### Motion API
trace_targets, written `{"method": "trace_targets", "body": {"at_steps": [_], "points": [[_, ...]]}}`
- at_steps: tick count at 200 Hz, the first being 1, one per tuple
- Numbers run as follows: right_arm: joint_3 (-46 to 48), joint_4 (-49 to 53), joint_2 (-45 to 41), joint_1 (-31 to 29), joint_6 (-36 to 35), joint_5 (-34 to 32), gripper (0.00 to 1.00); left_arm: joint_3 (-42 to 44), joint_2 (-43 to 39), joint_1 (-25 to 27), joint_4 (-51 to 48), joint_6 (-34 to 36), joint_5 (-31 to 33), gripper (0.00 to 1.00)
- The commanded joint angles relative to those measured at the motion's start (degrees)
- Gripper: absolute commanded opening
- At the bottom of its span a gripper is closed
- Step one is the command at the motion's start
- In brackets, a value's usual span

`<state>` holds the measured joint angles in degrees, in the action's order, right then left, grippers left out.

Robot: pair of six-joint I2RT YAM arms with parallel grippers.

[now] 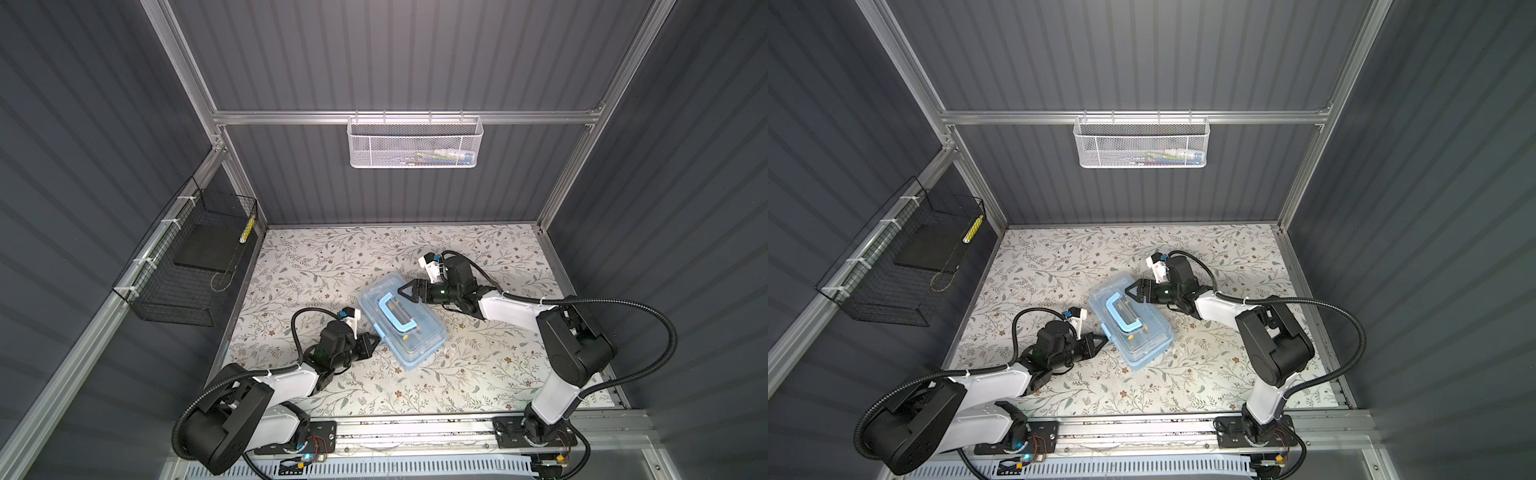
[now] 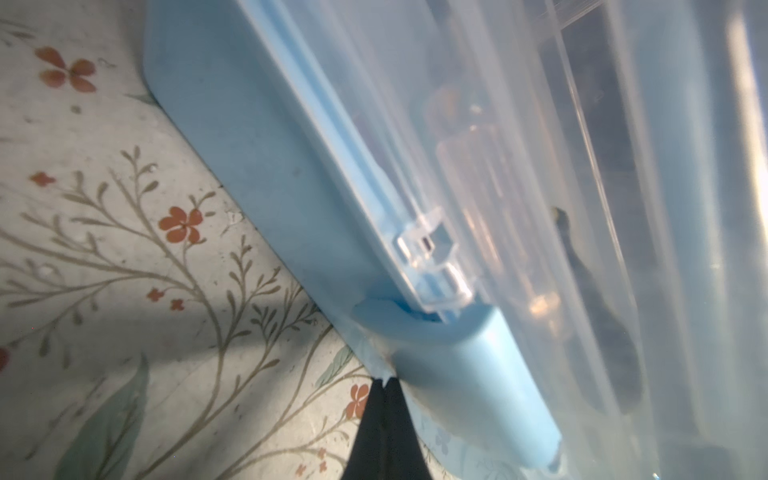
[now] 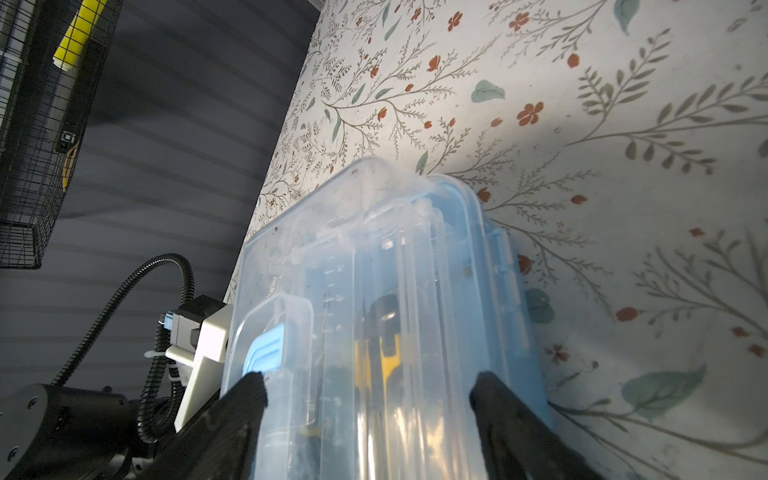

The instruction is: Pack the tool kit

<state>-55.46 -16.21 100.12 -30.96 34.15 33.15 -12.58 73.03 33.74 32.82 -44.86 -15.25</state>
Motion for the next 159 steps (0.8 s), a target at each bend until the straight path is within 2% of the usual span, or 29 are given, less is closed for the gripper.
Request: {"method": "trace_targets", "body": {"at_steps": [1,83,114,159], "points": [[3.1,8.8,2.5,-1.5,2.1,3.5,0.81,-2.9,0.1,0.3,5.3,0.6,-0.2,0.00],[4.0,6.3,3.0,-3.9,4.4,3.6,0.80,-6.6,11.6,0.5,23.5,-3.8,-2.5,0.00],[4.2,6.4,2.9,-4.0,4.4,3.2,0.80,-10.1,7.5,0.5,14.9,-0.9,-2.6,0.00],[3.3,8.4,3.6,-3.8,3.1,2.4,0.81,-11.6,-2.4,0.5,-4.9,5.3,-0.4,0.00]]}}
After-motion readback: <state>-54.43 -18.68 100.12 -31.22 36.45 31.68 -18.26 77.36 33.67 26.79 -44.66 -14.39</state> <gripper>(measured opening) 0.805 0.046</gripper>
